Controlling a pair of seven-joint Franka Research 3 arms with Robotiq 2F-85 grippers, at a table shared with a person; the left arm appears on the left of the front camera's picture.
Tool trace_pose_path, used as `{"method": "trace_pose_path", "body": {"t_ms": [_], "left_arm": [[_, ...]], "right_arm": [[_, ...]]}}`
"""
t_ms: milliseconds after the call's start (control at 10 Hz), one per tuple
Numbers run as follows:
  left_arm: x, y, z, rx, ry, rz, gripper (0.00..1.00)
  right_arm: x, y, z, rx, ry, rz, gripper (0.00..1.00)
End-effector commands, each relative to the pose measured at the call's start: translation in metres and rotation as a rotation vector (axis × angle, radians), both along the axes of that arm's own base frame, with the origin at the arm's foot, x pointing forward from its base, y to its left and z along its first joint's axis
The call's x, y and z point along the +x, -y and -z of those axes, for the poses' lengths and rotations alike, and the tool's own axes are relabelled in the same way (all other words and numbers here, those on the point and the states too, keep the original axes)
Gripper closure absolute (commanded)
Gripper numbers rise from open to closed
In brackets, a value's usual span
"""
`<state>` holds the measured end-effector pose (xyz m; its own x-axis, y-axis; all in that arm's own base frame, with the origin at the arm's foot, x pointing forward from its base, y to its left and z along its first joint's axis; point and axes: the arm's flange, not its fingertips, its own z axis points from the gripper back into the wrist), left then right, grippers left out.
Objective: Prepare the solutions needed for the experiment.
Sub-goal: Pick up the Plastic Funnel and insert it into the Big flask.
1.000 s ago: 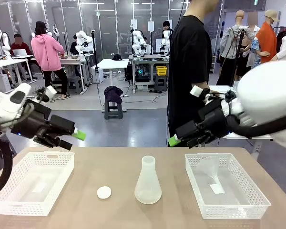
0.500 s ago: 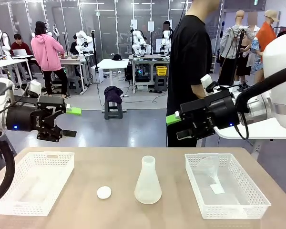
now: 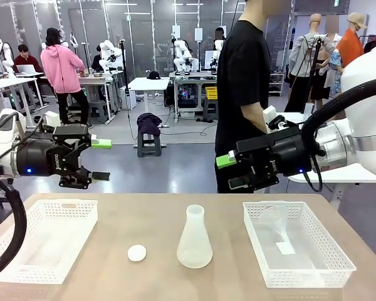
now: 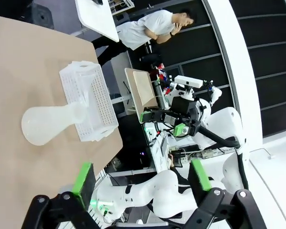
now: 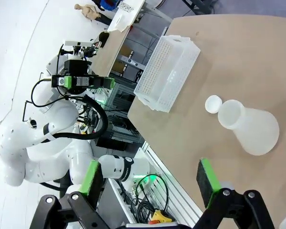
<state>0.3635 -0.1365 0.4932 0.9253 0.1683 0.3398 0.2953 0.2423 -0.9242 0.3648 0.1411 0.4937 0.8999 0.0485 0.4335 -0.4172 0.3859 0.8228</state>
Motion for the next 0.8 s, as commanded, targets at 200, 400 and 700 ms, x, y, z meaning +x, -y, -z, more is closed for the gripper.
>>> {"method": "trace_pose_path", "body": {"t_ms": [200, 400, 700], "left_arm": [[0.001, -0.004, -0.001, -0.006, 0.0, -0.019, 0.0], [0.001, -0.004, -0.001, -0.006, 0.0, -0.019, 0.0], [-0.004, -0.025, -0.003, -0.03, 0.011, 0.024, 0.0]], "right_arm": [[0.001, 0.0, -0.001, 0.01, 0.003, 0.003, 0.0], [0.01, 0.015, 0.009, -0.095, 0.017, -0.035, 0.0], [0.039, 0.075, 0.005, -0.427, 0.195, -0.234, 0.0]]}}
